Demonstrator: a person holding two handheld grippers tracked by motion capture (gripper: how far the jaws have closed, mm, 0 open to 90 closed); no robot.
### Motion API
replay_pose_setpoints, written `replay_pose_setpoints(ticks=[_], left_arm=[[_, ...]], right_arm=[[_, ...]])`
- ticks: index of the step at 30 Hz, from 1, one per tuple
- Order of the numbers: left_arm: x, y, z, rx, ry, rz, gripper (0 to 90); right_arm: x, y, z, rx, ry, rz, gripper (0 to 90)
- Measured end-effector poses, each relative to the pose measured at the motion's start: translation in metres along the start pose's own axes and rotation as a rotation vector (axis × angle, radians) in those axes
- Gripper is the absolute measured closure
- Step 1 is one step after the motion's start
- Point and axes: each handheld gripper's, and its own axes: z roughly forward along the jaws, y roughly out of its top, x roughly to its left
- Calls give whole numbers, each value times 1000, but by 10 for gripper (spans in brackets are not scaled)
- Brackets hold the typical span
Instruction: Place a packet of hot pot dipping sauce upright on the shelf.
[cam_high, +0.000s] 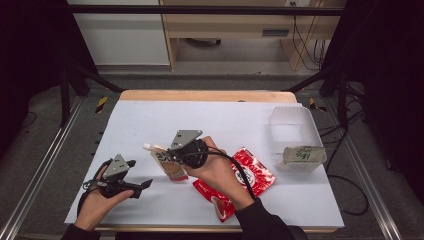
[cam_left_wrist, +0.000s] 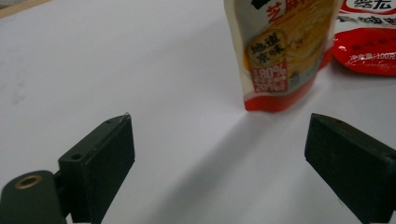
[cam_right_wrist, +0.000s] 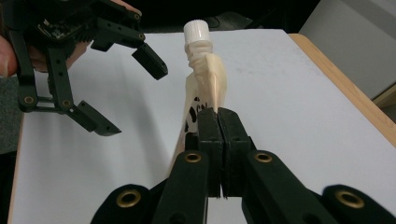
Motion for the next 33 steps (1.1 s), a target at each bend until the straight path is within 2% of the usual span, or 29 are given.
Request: replay_pose_setpoints(ticks=[10,15,20,25,28,30,33], left_arm=[[-2,5,-3,-22,-10,-3,79],[3,9,-13,-42,-26,-16,82],[5,16,-21,-47,-40,-3,86],[1,20,-26,-31,-60,25,86],[0,26,-30,-15,-68,67,87],[0,32,-35,-22,-78,70,87],[-1,40,-40,-24,-70,92,89]], right_arm=[[-5,1,-8,-52,20,21,896],[-2,4,-9,-60,33,5,896],[0,6,-11,-68,37,-5,896],[1,7,-12,-71,46,-15,896],[2,9,-14,-82,51,-22,897],[3,11,-17,-91,53,-31,896],[4,13,-19,-98,56,-41,897]])
